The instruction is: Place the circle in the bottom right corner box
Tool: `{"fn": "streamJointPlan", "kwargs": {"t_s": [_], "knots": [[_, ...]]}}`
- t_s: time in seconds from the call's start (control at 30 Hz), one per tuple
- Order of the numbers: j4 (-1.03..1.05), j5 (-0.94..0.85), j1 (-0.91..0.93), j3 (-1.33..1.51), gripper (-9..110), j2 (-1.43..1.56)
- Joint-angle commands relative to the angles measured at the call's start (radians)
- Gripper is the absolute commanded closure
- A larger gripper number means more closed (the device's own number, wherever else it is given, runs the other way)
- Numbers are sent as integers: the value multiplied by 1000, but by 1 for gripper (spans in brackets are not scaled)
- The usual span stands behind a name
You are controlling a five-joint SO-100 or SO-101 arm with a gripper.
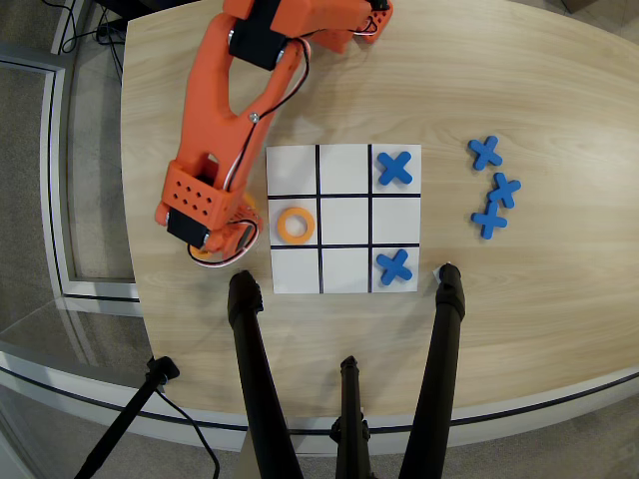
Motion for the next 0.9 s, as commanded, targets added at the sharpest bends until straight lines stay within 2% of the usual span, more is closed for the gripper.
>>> {"fn": "streamJointPlan", "kwargs": {"t_s": [0.0,0.3,0.6,0.63,0.73,0.87], "knots": [[26,8,31,74,84,26],[40,-2,152,175,84,86],[41,-147,342,273,84,150],[38,-160,357,282,85,155],[21,-169,380,298,100,167],[3,-172,380,322,102,179]]}}
